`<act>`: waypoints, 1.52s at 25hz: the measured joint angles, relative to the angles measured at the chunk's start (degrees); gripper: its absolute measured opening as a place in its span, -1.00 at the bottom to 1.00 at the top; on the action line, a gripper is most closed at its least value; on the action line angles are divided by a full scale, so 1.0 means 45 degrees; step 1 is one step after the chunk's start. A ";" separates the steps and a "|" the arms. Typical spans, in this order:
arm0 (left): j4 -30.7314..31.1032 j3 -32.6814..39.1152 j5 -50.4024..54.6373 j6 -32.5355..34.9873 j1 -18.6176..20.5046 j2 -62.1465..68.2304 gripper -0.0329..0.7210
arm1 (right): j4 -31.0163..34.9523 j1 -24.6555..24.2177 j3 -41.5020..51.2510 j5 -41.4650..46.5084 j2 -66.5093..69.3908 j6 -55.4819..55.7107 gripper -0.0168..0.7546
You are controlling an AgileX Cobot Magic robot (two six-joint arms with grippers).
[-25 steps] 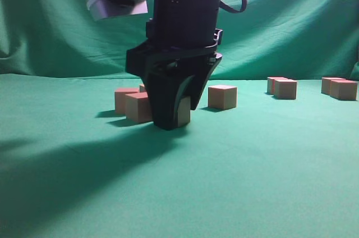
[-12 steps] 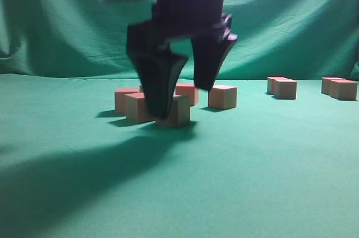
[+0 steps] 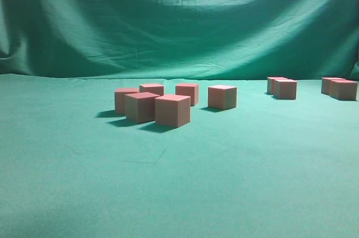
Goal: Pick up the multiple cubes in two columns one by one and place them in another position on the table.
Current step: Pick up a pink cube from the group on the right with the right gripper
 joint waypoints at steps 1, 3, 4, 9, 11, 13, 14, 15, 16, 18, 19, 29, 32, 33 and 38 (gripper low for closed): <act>0.0000 0.0000 0.0000 0.0000 0.0000 0.0000 -0.91 | 0.0021 0.0000 0.0000 0.0099 -0.0563 0.0178 0.70; 0.0000 0.0000 0.0000 0.0000 0.0000 0.0000 -0.91 | 0.0027 0.0000 0.0000 0.0322 -0.1596 0.0492 0.70; 0.0000 0.0000 0.0000 0.0000 0.0000 0.0000 -0.91 | 0.0048 0.0000 0.0000 0.0386 -0.2134 0.0621 0.70; 0.0000 0.0000 0.0000 0.0000 0.0000 0.0000 -0.91 | -0.0034 0.0000 0.0000 0.1505 -0.4226 0.1661 0.70; 0.0000 0.0000 0.0000 0.0000 0.0000 0.0000 -0.91 | -0.0455 0.0000 0.0000 0.2131 -0.4739 0.2168 0.70; 0.0000 0.0000 0.0000 0.0000 0.0000 0.0000 -0.91 | -0.1360 0.0000 0.0000 0.2704 -0.5094 0.3055 0.70; 0.0000 0.0000 0.0000 0.0000 0.0000 0.0000 -0.91 | -0.2045 0.0000 0.0000 0.2864 -0.5222 0.3631 0.70; 0.0000 0.0000 0.0000 0.0000 0.0000 0.0000 -0.91 | -0.2783 0.0000 0.0000 0.2921 -0.5304 0.4138 0.70; 0.0000 0.0000 0.0000 0.0000 0.0000 0.0000 -0.91 | -0.3462 0.0000 0.0000 0.2941 -0.5355 0.4716 0.70; 0.0000 0.0000 0.0000 0.0000 0.0000 0.0000 -0.91 | -0.4228 -0.0133 0.0195 0.2941 -0.5432 0.5479 0.58; 0.0000 0.0000 0.0000 0.0000 0.0000 0.0000 -0.91 | -0.4365 -0.0326 0.0339 0.2941 -0.5432 0.5717 0.53; 0.0000 0.0000 0.0000 0.0000 0.0000 0.0000 -0.91 | -0.1062 -0.5645 0.1975 0.2144 -0.3505 0.4656 0.56; 0.0000 0.0000 0.0000 0.0000 0.0000 0.0000 -0.91 | 0.1482 -0.7221 0.1975 0.0944 -0.1937 0.3267 0.56; 0.0000 0.0000 0.0000 0.0000 0.0000 0.0000 -0.91 | 0.2144 -0.7531 0.1942 0.0676 -0.1252 0.2980 0.56; 0.0000 0.0000 0.0000 0.0000 0.0000 0.0000 -0.91 | 0.3300 -0.7767 0.0417 -0.0117 0.2092 0.2204 0.56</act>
